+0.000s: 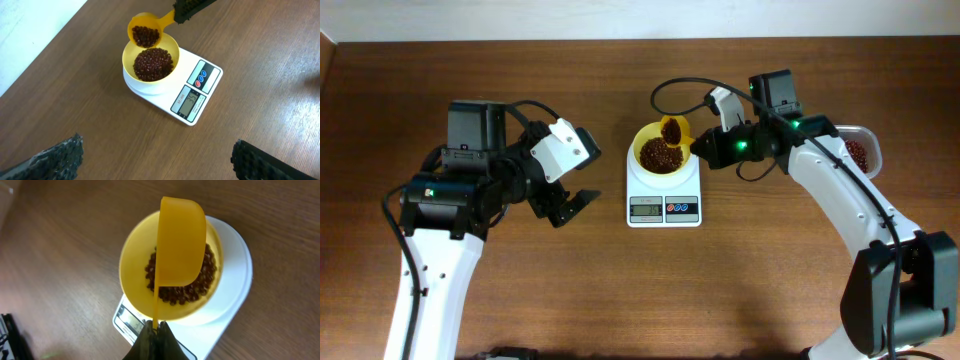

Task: Scoop item into bowl and weigh 50g on scale
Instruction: 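Tilt the scoop with the right gripper to pour beans into the bowl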

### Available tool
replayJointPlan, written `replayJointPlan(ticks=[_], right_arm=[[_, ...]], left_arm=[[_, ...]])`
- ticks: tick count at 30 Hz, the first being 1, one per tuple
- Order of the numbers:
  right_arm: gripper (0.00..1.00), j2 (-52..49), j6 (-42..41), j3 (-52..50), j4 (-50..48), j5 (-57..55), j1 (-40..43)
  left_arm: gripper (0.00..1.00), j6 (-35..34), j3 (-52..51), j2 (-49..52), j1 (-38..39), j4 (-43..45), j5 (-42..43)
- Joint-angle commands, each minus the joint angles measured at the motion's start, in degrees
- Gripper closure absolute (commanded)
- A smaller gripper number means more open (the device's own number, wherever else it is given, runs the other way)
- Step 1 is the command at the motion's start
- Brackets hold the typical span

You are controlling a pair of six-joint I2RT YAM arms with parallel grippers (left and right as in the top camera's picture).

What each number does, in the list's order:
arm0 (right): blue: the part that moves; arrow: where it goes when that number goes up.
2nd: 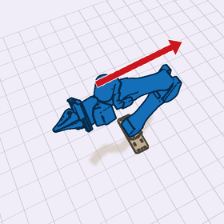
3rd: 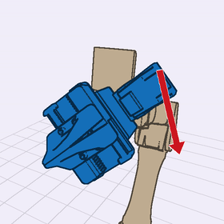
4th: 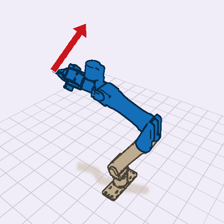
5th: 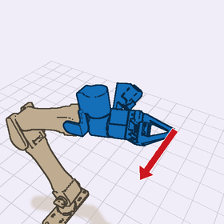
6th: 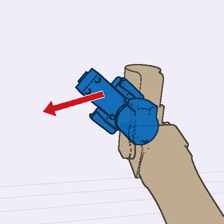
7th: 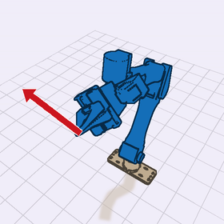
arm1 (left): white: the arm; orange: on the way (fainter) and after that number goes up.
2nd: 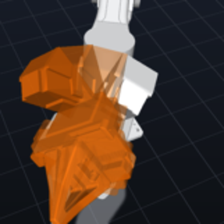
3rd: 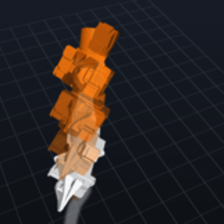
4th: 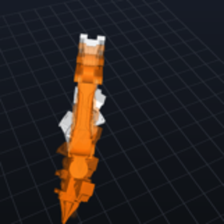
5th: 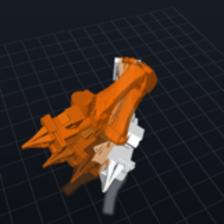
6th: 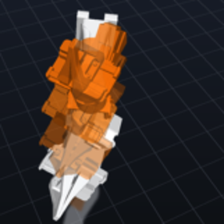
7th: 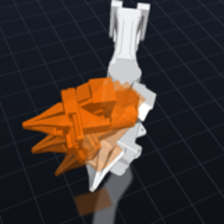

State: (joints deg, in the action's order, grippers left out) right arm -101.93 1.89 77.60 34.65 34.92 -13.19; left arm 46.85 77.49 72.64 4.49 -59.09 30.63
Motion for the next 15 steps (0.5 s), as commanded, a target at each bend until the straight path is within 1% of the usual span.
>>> replayJointPlan(ticks=[1, 4, 8, 15], right_arm=[[0.96, 0.6, -0.8, 1.0, 1.1, -2.6, -0.5], [0.96, 0.6, -0.8, 1.7, 1.2, -2.9, -1.8], [0.96, 0.6, -0.8, 3.9, 4.3, -10.0, -5.0], [0.96, 0.6, -0.9, 4.4, 6.5, -10.1, -5.2]], left_arm=[[0.01, -0.6, 0.9, -0.3, 0.1, 0.0, 0.0], [0.01, -0.6, 0.9, -0.3, 0.1, 0.0, 0.0], [0.01, -0.5, 0.9, -0.3, 0.1, 0.0, 0.0], [0.01, -0.6, 0.9, -0.3, 0.1, 0.0, 0.0]])
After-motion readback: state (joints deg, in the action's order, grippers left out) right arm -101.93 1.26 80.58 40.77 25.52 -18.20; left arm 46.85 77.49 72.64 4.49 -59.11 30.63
